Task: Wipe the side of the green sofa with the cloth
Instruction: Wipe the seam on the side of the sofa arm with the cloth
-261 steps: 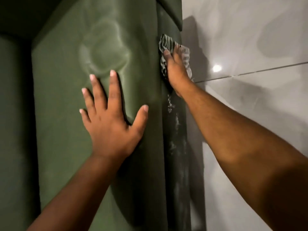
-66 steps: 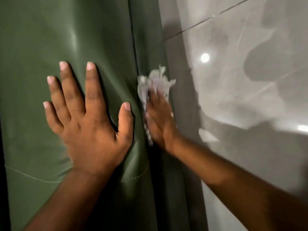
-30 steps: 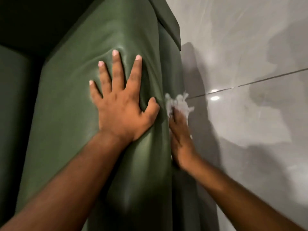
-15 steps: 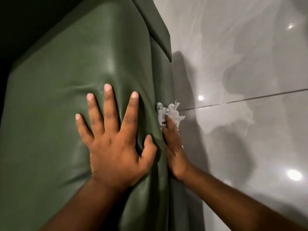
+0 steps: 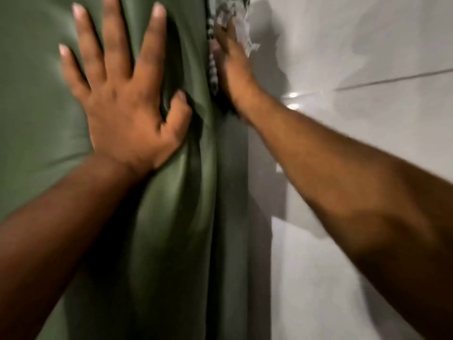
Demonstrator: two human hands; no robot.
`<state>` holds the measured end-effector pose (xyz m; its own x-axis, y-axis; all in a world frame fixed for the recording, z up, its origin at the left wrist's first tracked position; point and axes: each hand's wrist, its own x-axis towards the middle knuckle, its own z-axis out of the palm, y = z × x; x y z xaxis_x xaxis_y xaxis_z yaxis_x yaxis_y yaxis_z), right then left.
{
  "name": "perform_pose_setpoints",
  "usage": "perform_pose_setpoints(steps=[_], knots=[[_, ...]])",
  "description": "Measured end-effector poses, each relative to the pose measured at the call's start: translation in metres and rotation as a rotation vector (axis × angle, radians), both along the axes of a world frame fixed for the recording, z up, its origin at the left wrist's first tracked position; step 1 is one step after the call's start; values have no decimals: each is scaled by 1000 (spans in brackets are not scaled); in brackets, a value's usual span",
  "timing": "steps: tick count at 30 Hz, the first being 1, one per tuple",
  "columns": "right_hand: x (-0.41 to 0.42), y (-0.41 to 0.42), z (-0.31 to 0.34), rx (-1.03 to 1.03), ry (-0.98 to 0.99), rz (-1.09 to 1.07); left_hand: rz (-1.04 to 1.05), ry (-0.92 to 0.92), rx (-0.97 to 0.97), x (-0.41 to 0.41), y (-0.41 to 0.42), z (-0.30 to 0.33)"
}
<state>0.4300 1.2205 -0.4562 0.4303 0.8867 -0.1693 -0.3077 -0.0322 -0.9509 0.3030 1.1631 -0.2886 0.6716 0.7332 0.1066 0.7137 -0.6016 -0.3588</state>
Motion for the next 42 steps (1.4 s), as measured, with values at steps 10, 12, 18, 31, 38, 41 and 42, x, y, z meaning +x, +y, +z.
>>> perform_pose_setpoints(steps=[10,12,18,31,38,41,42], knots=[[-132,-190,6,-37,-82,-26,116,12,-175,-7,-51,30],[-133,-195,14,-66,-76,-29,100,62,-248,-25,-87,35],[-250,-342,14,-134,-75,-14,78,85,-249,-103,-191,46],[-366,-515,42,-575,522,-109,329,67,-196,-206,-354,42],[-288,-505,85,-507,1046,-383,555,-326,-535,-269,-413,71],[-220,-525,117,-306,1251,-288,750,-509,-599,-276,-439,84],[-199,-533,134,-263,1254,-249,819,-595,-619,-272,-451,92]])
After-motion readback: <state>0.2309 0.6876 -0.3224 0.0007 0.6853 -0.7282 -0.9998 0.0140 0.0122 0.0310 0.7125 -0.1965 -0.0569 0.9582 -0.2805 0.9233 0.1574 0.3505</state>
